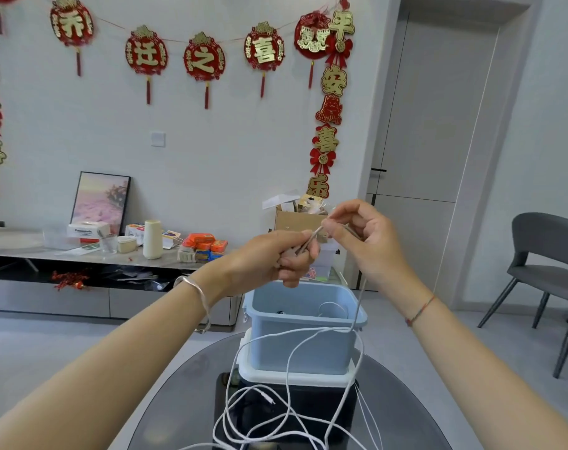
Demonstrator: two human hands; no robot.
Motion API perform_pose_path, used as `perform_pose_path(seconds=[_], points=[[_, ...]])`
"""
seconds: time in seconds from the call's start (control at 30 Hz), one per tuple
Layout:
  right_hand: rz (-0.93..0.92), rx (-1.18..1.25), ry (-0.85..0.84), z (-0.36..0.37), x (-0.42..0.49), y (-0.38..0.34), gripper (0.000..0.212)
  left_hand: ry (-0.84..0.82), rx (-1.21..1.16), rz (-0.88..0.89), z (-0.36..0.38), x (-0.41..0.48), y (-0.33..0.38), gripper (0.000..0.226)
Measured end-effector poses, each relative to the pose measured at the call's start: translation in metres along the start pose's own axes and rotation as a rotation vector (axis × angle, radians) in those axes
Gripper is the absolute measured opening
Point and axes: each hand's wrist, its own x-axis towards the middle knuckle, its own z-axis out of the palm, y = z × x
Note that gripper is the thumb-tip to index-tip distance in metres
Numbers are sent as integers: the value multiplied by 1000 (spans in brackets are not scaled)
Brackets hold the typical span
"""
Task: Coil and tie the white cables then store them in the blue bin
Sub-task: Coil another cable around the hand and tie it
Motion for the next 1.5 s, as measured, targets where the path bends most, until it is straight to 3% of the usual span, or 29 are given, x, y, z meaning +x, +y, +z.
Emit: perform_pose_path(seconds=[0.07,0.17,0.23,0.3,0.47,0.63,0.7,0.8,0.97,1.33,1.5], points=[[84,112,28,2,3,3,11,-109,-229,5,2,-3,4,35],[238,207,40,15,0,13,12,-148,-593,73,2,-1,10,24],[337,253,47,28,-4,23,23,-137,-831,149,-1,5,13,23],[456,222,-9,40,-11,30,29,-25,-942,204,-4,15,15,27],[546,-185,-352,57,-27,35,35,432,-703,301,-10,36,14,33],[374,-603,-635,55,-40,19,33,618,-274,250,-11,47,1,42],[317,-593,-613,50,-43,9,24,618,4,231,-13,44,-10,42],[165,-590,-403,35,-37,1,26,548,343,162,-20,34,-24,42],[83,-416,-189,13,-27,2,22,288,609,39,-13,12,-33,38],[232,92,-21,16,-11,12,24,30,265,-146,-6,-8,-8,42],[320,190,-31,19,-10,18,22,54,-199,-127,-11,-10,-4,40]])
